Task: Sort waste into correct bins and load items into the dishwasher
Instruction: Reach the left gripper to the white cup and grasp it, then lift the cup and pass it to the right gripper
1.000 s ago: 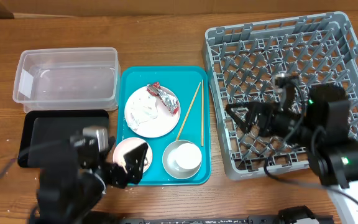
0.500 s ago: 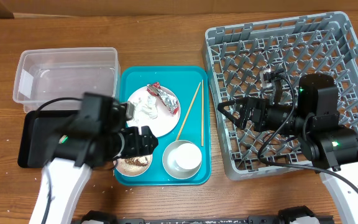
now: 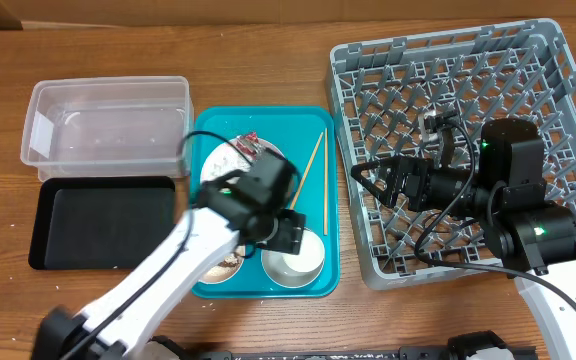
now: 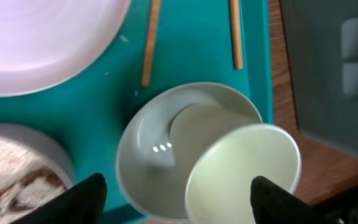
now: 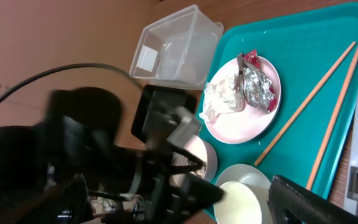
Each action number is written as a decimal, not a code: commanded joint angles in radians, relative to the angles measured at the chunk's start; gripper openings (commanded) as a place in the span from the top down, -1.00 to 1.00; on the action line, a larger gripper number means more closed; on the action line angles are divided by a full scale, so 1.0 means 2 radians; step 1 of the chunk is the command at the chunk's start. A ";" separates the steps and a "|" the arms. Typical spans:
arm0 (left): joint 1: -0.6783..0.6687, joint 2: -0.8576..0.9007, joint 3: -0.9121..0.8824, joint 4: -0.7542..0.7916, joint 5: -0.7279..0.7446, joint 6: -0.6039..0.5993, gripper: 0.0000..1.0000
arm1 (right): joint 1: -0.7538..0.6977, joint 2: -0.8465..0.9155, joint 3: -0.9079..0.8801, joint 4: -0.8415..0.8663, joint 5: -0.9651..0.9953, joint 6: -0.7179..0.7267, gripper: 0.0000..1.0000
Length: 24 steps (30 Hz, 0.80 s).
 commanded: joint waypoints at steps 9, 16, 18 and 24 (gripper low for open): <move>-0.013 0.051 0.035 -0.002 0.006 -0.011 0.91 | -0.001 -0.002 0.013 0.000 0.001 -0.006 -0.80; 0.023 0.013 0.116 -0.091 0.014 -0.010 0.92 | -0.001 -0.002 0.013 -0.006 0.001 -0.006 -0.72; 0.052 0.002 0.138 -0.109 0.031 -0.008 0.92 | -0.001 -0.002 0.013 -0.007 0.001 -0.006 -0.66; 0.195 -0.014 0.170 -0.106 0.329 0.083 0.92 | 0.009 -0.002 0.013 0.003 -0.014 -0.007 -0.66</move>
